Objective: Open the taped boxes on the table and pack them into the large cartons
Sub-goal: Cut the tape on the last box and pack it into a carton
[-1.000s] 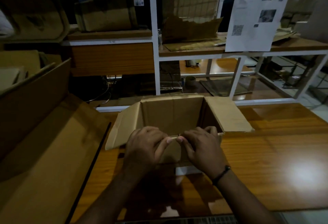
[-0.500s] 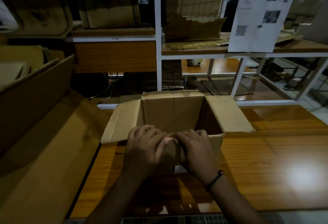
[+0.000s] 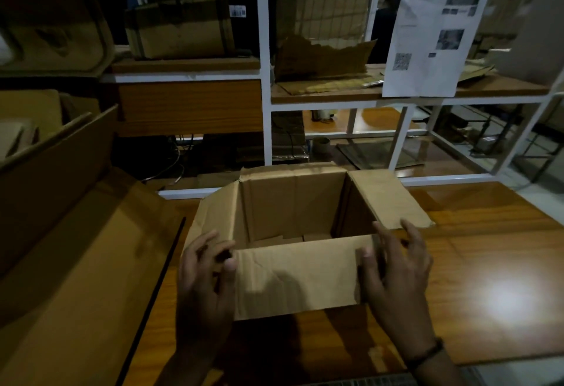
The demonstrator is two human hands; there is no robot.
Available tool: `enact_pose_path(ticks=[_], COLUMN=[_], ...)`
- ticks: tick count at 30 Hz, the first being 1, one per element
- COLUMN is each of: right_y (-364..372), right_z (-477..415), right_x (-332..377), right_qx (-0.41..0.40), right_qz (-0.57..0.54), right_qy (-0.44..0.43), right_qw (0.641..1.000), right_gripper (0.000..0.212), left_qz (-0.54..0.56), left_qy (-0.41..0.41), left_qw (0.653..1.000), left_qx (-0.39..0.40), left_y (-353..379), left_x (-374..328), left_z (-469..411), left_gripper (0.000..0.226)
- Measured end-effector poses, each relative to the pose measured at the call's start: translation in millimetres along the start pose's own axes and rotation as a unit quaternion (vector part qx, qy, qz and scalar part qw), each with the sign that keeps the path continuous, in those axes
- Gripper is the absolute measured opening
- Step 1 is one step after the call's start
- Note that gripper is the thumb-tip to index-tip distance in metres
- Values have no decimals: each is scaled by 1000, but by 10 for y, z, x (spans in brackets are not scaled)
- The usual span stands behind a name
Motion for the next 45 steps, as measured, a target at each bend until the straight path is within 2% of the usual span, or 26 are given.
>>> enact_pose_path(ticks=[4,5,7,9,14,16,18,19,22,24,26,28,31,34,38,45], right_y=[-248,-290,-323,-260,214,367,455,481,548,593,648,682,706,722,727,632], right_z=[-133,-182,-281,-365,-399,-306,-152,-64,244,454,597,649,633,578,487,19], right_x=[99,158,293,414,363,305,296,286,189,78,-60,-195,-302,-305,-306,-88], right_qx=[-61,-82,-115,-123,-78,-58,-52,-56,-114,-154,-150,-117,-75,-53,-18,20], right_qz=[-171,-218,-346,-409,-245,-148,-77,-59,-15,-32,-56,-56,-55,-52,-35,-57], right_qy=[70,82,124,130,34,-48,-146,-167,-141,-82,-41,-53,-85,-103,-185,-259], right_qw=[981,969,923,895,966,986,985,983,983,984,986,990,992,992,982,964], right_gripper=[41,43,41,39,47,39,32,32,48,66,89,105,113,115,112,80], left_qz=[23,24,31,31,25,17,13,14,11,14,23,24,-10,-27,-17,-80], left_qy=[-8,-2,6,1,-1,9,10,6,18,31,30,26,26,21,3,4], left_qw=[999,999,999,1000,999,999,998,997,993,988,984,979,972,972,978,989], left_qx=[-43,-39,-22,-6,27,44,67,78,116,148,176,201,234,231,208,125], left_y=[-178,-182,-167,-141,-70,-44,-27,-28,-69,-87,-95,-82,-28,48,110,204], left_x=[149,173,175,145,135,200,258,277,323,368,419,456,448,409,313,-9], left_z=[55,52,53,65,121,165,232,272,396,462,505,531,566,575,518,156], left_gripper=[28,24,22,29,39,42,47,50,65,78,82,85,93,98,102,108])
Point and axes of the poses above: each hand's wrist, its own z-axis away from the middle knuckle, its own y-axis out of the palm, x = y × z, the point moved 1 cm from there along -z, towards the middle knuckle, and after that the axes turned 15 degrees about -x, right-handed, at the moved point
